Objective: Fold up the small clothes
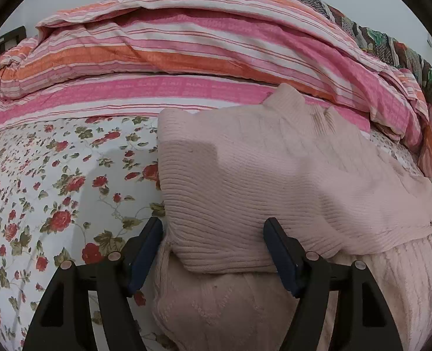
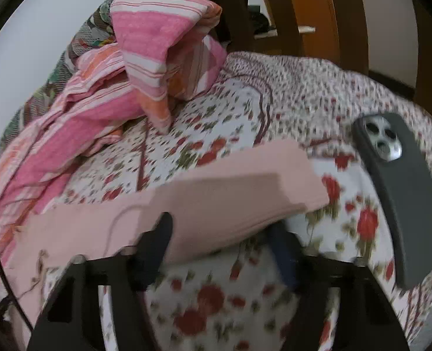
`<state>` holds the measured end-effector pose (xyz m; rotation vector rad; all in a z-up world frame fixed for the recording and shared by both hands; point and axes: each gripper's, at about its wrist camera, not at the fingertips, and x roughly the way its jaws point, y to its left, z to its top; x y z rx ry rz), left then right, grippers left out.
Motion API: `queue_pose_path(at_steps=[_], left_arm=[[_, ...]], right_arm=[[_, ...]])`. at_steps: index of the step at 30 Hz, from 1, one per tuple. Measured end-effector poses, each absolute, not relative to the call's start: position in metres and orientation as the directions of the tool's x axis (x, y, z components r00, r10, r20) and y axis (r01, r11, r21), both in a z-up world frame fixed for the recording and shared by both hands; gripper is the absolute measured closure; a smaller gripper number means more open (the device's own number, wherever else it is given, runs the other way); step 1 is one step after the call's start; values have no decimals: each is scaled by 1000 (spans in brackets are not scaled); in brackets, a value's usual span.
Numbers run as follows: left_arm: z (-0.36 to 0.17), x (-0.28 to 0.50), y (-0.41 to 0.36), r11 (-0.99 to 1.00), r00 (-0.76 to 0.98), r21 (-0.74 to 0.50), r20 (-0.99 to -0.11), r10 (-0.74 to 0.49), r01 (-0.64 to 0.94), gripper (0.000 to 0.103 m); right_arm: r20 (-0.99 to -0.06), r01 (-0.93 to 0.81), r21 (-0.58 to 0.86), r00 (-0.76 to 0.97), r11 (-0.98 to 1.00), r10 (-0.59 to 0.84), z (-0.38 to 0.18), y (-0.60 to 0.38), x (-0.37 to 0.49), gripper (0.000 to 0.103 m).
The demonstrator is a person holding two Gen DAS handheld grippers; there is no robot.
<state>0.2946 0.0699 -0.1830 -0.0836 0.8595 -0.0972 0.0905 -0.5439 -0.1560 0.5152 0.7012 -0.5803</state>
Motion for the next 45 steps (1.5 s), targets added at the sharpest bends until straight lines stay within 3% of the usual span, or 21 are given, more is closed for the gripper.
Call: queue_pose_path(at_steps=[1,2,11,15,22,29,34,40,42,44,45], left_arm=[[-183,295,70,992,649,-114,-751,-120,51,33],[-183,295,71,992,649,-118,-751,-124,53,33],[-170,286,105,960,694,-280,-689,-209,11,32],[-160,280,131,957,735,-289,-656,-172,-34,31],[-147,261,183,951,780,-292,-617,-103,-105,29],[-141,249,225,947,794,-286,-604,-61,-144,29],[-143,247,244,930,792,-338,-603,-94,-147,29],[-142,243,237,956,799,-270,-597,-73,-114,29],[-142,244,235,961,799,-254,-597,-69,-106,29],[-142,246,231,961,796,-259,-599,-85,-92,29],[-143,247,229,962,793,-262,-601,-95,-83,29]], right_arm=[[-724,656,210,602,725,-335,-156,-545,95,95],[-733,661,180,584,729,-348,-156,-546,101,97],[-593,635,68,646,770,-480,-93,-494,117,97],[-519,591,-5,688,806,-507,-53,-437,135,97],[-491,436,-21,779,900,-389,-17,-325,190,97],[-534,224,27,827,974,-176,-12,-196,265,97],[-642,57,109,766,992,27,-53,-109,317,97],[-754,-114,105,639,988,154,-127,-30,342,96],[-797,-155,101,578,983,173,-151,-16,347,88],[-833,-198,130,509,972,215,-166,-9,349,71],[-832,-211,150,501,966,238,-165,-10,347,69]])
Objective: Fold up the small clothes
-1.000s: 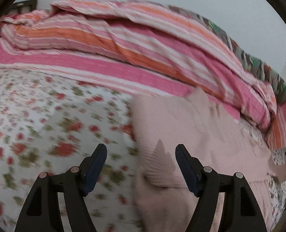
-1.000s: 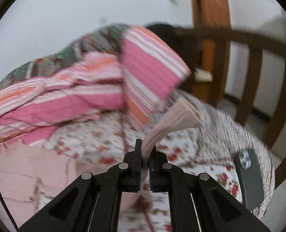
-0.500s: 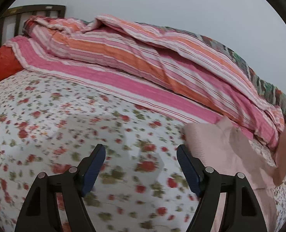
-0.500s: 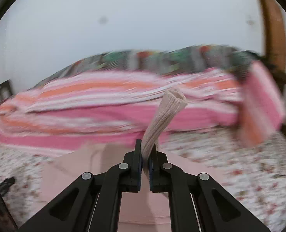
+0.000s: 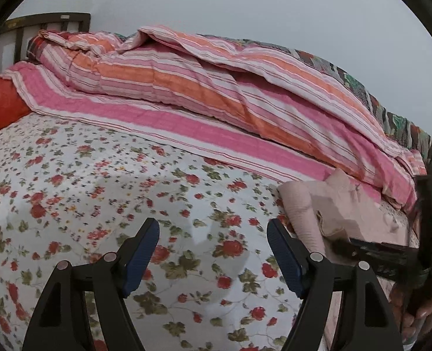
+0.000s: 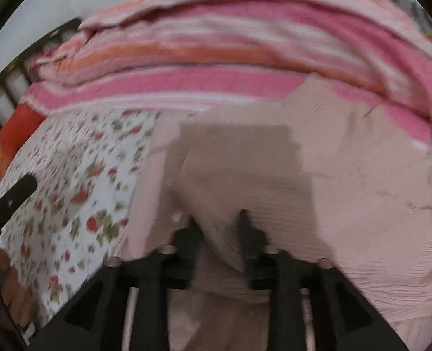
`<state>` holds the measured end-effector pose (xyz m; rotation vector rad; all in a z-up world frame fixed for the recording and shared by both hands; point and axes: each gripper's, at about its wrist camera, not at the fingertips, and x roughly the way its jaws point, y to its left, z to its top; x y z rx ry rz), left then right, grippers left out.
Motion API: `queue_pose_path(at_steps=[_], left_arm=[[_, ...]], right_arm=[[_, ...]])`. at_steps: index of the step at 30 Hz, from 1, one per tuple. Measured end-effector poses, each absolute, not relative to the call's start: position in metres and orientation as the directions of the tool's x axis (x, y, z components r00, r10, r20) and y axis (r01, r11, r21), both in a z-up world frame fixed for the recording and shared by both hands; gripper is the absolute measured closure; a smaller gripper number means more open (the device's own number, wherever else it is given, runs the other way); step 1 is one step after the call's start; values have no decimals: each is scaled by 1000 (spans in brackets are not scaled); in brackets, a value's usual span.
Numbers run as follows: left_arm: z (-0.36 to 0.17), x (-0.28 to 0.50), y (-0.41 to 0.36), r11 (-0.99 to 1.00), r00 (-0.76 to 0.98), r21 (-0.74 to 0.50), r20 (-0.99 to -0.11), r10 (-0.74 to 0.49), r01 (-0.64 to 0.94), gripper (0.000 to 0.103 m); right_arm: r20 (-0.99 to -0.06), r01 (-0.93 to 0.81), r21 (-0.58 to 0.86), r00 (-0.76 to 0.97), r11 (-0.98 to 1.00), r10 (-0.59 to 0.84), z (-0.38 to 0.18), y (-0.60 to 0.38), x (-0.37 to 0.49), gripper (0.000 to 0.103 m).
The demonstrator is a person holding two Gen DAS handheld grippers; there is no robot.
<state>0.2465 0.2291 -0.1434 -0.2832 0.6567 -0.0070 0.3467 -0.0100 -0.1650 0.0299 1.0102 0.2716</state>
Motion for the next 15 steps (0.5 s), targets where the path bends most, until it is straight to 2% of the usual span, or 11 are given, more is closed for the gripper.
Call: queue_pose_path(at_steps=[1,2,4,8,12,15], left_arm=[[-144,247,227,961,792,-267,-601,-109,-70,29],[-145,247,224,959,790,-277,-599,-130,-52,29],[-146,250,216,949,781,-315,-595,-189,-10,29],[-143,255,193,929,765,-364,-580,-281,65,30],[-140,259,160,926,753,-356,-573,-325,129,30],[-139,263,133,903,723,-383,-566,-396,195,30]], right_arm=[[-821,-212,177,507,961,263,-159,-15,340,62],[-808,-210,207,515,956,288,-153,-21,337,50],[-767,-202,266,547,943,334,-137,-42,326,38],[-712,-168,264,631,950,309,-108,-97,294,37],[-675,-23,146,728,989,116,-99,-165,260,37],[-676,79,86,737,993,-1,-107,-210,245,37]])
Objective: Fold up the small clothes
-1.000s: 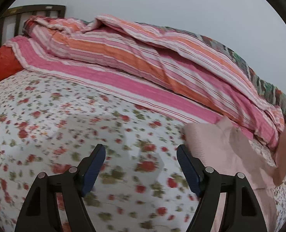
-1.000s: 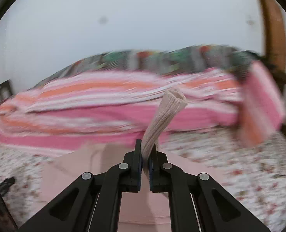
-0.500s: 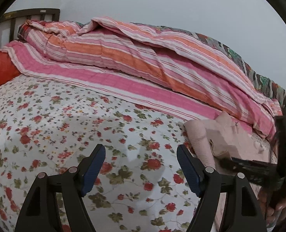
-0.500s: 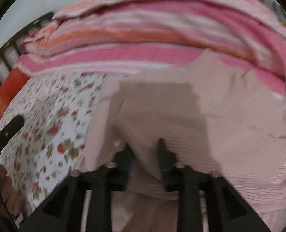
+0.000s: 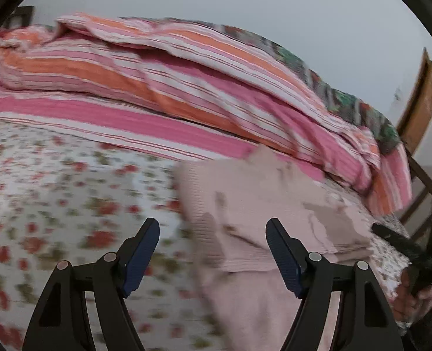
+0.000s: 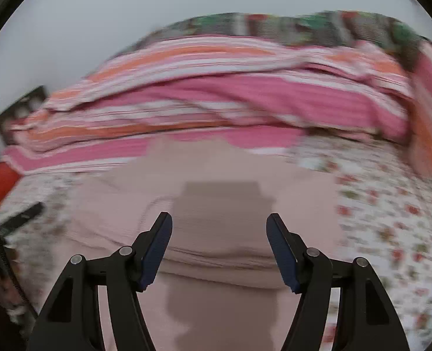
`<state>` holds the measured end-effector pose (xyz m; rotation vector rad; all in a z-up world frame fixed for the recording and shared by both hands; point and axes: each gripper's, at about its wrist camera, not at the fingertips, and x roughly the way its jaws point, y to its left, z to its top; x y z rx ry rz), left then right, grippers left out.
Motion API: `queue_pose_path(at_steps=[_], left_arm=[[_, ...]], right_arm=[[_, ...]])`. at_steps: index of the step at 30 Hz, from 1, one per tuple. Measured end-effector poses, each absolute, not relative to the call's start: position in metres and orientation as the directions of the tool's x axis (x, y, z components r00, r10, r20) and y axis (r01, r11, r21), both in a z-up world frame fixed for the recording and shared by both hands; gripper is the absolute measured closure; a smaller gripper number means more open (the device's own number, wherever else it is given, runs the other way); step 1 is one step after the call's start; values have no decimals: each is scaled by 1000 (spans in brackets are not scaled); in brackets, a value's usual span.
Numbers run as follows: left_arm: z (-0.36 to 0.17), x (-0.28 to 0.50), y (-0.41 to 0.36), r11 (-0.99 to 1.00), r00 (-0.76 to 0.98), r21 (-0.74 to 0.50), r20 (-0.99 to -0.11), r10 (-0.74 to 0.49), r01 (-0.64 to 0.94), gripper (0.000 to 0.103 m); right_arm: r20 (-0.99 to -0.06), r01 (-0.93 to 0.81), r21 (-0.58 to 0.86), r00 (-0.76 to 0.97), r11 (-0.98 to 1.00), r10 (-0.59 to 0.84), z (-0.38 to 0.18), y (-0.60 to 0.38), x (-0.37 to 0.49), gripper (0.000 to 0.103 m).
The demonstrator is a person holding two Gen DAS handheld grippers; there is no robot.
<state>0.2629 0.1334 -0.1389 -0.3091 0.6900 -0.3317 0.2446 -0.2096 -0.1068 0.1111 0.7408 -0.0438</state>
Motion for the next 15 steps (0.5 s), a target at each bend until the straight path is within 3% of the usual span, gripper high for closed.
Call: queue_pose_path(at_steps=[2,3,5,7,11,15], left_arm=[[-139,266,118,892,702,-389,-569,-429,230,30],[-141,269,107,892,691,-385,-578,-434,238,37],[-145,277,94,881,665,-413,-594,-452,230,43],[-152,286,87,883,631,-429,-635,-446,192,44],[-173,300,88,900,611,-430,-697,-375,62,53],[-177,301,89,899,606,-433,-698,-381,66,52]], right_arm=[[-696,168,7,708,986,-116,-119,-234,240,37],[-702,203,-8,696,979,-150,-124,-245,237,37],[-723,212,52,682,976,-110,-135,-263,235,38],[-733,218,131,678,967,-53,-142,-279,230,38],[-754,224,161,656,961,-27,-157,-288,229,40],[-745,217,183,667,959,-8,-161,-289,221,40]])
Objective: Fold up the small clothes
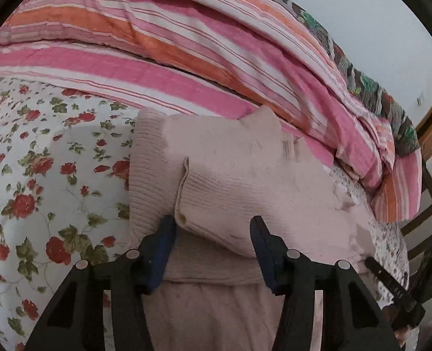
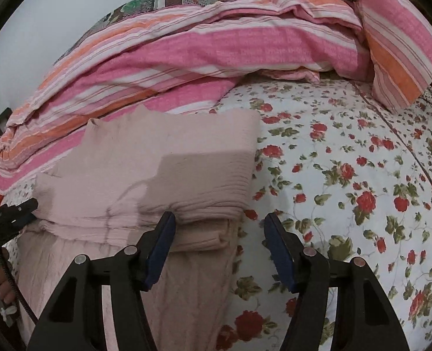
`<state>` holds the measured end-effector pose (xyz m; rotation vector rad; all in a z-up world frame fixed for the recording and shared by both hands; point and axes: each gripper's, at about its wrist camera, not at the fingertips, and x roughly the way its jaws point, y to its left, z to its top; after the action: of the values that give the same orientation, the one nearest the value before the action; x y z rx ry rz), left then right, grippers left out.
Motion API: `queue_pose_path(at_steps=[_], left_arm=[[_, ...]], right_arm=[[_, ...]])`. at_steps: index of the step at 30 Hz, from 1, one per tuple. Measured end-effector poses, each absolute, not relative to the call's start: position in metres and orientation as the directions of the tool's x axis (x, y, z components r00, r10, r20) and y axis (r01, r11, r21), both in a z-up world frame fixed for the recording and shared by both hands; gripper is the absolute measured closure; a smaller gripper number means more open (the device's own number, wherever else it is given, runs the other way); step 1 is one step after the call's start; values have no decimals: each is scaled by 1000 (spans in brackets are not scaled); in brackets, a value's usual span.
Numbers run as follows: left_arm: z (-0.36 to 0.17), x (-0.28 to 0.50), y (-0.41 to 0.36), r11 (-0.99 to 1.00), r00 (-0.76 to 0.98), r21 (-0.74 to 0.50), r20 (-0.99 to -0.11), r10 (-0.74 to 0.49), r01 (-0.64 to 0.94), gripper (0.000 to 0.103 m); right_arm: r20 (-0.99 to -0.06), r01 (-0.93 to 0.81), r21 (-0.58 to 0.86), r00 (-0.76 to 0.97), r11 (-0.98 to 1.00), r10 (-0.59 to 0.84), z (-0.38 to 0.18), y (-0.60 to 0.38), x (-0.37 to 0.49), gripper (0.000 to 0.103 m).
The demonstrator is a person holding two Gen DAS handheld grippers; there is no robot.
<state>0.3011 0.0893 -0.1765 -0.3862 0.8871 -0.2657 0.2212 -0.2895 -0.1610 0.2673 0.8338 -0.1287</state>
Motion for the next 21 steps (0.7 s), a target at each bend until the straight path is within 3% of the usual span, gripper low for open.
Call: queue_pose_path(at_steps=[4,7,9,11,15,21], left_arm=[[-180,305,81,911,608,-404,-704,-367,83,53],[-180,310,76,921,622,-380,-701,-349,89,59],[-180,311,77,924,635,-374,-696,-336,79,86],[-179,309,83,909,651,-409,-670,-358,79,96],[-163,297,92,893,722,-437,-583,-373,108,97],[-149,283,103,925,772,-372,-562,-295,83,97]], right_arm=[[-734,211,169,679,963,-20,-162,-285,224,40],[-731,208,148,681,967,-34,-162,-281,226,40],[-729,211,146,683,966,-39,-162,-281,225,40],[-729,212,145,683,966,-41,-162,-281,224,40],[-723,211,142,690,967,-44,-161,-281,223,40],[-662,183,204,750,962,-2,-146,-286,212,40]])
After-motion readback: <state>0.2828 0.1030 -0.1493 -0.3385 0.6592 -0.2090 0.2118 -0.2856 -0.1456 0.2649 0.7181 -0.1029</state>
